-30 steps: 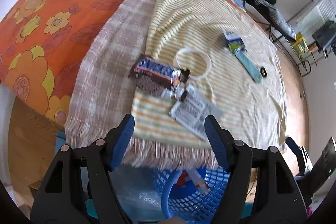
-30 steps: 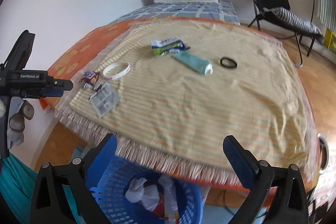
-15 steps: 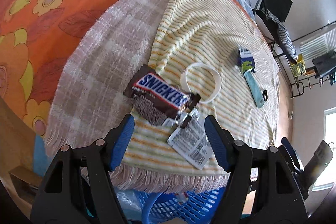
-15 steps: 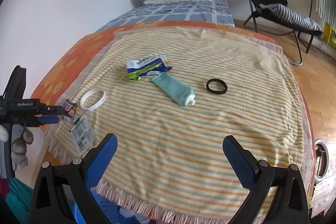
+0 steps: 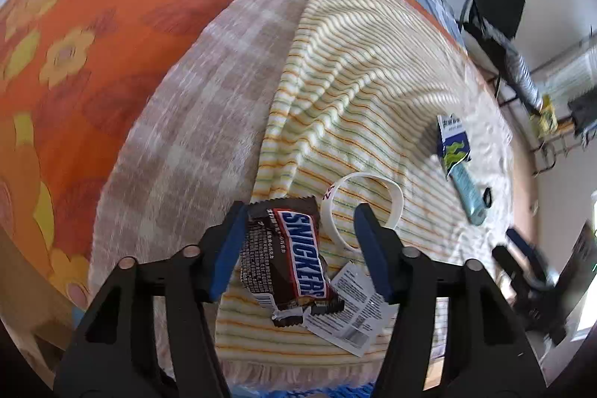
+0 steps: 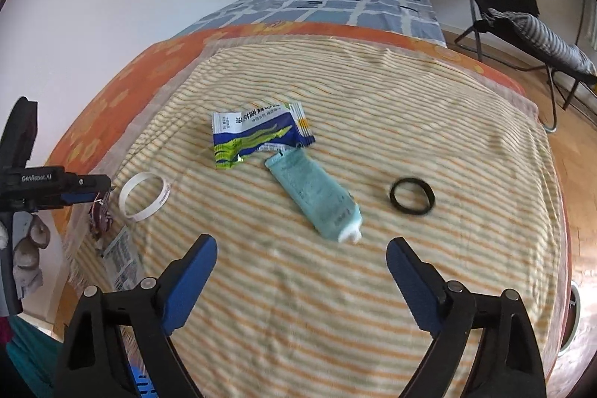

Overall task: Collect trash
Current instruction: 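Close the left tool on the Snickers wrapper while the right tool grips the teal tube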

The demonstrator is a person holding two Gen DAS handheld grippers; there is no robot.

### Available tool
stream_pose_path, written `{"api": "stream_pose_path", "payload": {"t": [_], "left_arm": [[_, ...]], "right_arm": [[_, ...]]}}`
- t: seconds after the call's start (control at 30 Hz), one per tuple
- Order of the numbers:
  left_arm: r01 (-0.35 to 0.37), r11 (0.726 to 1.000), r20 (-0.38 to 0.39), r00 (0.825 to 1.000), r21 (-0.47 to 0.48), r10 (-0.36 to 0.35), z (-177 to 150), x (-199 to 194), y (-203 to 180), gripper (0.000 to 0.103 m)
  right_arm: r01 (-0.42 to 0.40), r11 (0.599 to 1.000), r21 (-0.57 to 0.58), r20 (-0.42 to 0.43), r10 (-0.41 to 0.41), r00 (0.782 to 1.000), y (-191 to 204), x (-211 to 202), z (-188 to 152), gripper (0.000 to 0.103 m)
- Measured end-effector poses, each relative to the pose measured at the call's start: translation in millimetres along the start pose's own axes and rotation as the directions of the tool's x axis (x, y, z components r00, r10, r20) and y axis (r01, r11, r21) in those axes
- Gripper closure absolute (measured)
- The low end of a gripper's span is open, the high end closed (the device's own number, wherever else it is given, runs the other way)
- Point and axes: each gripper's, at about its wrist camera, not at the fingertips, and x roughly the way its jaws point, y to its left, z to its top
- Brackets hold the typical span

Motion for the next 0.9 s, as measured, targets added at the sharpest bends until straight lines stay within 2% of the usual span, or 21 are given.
{"api": "stream_pose_path", "payload": {"t": [0.27, 0.7, 0.77, 0.83, 0.9], "left_arm": [[-0.071, 0.995, -0.018, 0.997, 0.075, 0.072, -13, 6, -9, 0.046], [-0.072, 0.990, -0.033, 0.996, 0.125, 0.077, -26, 0, -14, 0.046], [-0.075, 0.989, -0.030, 0.996, 0.125, 0.079, -24, -1, -13, 0.046], [-0.074, 0.990, -0.022, 0.997, 0.116, 0.077, -22, -3, -11, 0.046], [-0.070, 0.993, -0.006, 0.997, 0.099, 0.071, -20, -9, -6, 0.046]], "right_arm": [[0.048, 0.998, -0.038, -0.031, -0.049, 0.998, -8, 30, 21, 0.015], [0.055, 0.992, -0.110, -0.095, -0.066, 0.993, -2, 66, 29, 0.019], [0.054, 0.990, -0.134, -0.109, -0.068, 0.992, 1, 70, 27, 0.026], [0.050, 0.988, -0.145, -0.105, -0.066, 0.992, 3, 70, 26, 0.029], [0.028, 0.991, -0.132, -0.114, -0.044, 0.993, 3, 68, 26, 0.038]]}}
